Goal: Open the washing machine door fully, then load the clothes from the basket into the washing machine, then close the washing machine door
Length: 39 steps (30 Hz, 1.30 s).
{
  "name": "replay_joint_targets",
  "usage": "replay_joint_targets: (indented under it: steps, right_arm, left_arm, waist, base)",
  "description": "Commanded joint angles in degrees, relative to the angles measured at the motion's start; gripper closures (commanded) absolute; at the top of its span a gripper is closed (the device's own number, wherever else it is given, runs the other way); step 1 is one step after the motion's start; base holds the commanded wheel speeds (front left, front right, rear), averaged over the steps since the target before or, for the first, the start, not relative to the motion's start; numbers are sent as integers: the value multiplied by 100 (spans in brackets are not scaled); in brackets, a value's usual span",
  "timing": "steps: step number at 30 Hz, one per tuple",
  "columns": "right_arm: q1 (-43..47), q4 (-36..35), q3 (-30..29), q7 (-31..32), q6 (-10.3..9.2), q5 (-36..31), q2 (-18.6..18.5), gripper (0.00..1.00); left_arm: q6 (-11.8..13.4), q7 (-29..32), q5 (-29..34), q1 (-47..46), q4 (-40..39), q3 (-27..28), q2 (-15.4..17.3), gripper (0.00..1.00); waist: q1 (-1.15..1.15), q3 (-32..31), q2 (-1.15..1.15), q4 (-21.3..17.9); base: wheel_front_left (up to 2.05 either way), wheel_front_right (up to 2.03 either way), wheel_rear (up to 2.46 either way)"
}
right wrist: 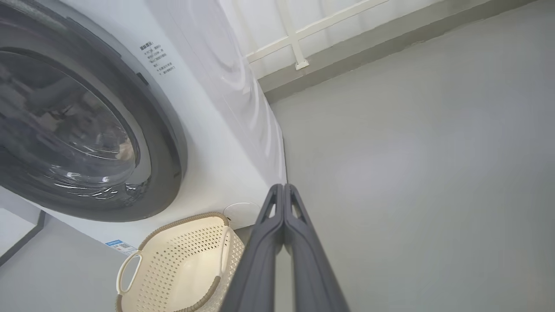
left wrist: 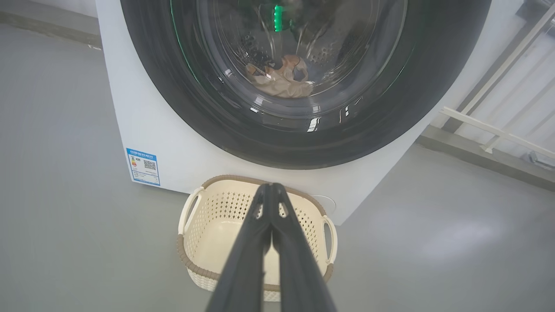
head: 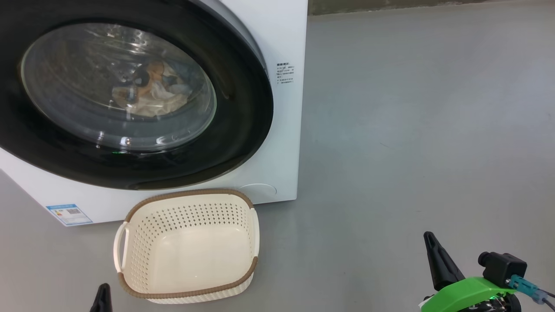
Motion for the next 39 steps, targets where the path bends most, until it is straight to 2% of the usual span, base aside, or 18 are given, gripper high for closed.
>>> replay_joint_targets:
  steps: [1,39]
  right_arm:
    - [-156,-167,-79,43,0,134,-36,100]
    - [-222,-432,-430,617,0,2163,9,100]
  left_arm:
    - [28,31,-136,-127,-145,72,45,100]
    - [82,651,-2195,-465,-257,216,-127,100]
  waist:
    - [0,-4,0,7]
    - [-1,-108,0,179]
  base:
    - [0,0,0]
    - [0,0,0]
